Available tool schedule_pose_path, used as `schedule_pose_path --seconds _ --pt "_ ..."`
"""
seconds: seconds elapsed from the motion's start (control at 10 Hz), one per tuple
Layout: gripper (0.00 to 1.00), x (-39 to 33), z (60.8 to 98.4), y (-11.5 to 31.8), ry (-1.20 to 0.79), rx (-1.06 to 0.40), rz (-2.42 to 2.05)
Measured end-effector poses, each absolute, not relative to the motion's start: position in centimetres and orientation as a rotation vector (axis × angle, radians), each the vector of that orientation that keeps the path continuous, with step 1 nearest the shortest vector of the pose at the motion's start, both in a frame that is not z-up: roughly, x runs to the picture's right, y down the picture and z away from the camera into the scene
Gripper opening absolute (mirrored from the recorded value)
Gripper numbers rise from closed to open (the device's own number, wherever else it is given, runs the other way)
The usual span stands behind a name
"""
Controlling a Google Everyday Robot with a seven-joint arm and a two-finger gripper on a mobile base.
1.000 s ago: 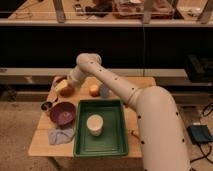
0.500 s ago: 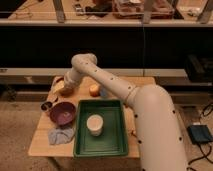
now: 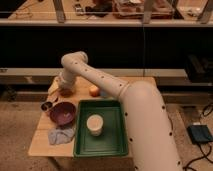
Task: Place fork in plastic cup
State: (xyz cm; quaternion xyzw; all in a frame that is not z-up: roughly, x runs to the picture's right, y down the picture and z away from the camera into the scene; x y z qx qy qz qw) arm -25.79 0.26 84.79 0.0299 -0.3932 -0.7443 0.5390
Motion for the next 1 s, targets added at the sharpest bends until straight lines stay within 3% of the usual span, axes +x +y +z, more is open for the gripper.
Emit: schedule_pose_path --seconds 0.3,0.4,0.6,1.0 --pt "0.78 -26.2 85.4 0.5 -0.933 0.026 -1.791" --pt "0.73 -26.4 85.5 0.6 -0.935 0.018 -1.796" --pt "0.53 -26.2 86.1 1.0 -0.944 -0.007 -1.802" --pt "0.52 -26.4 86.7 1.6 -0.967 -0.029 -1.811"
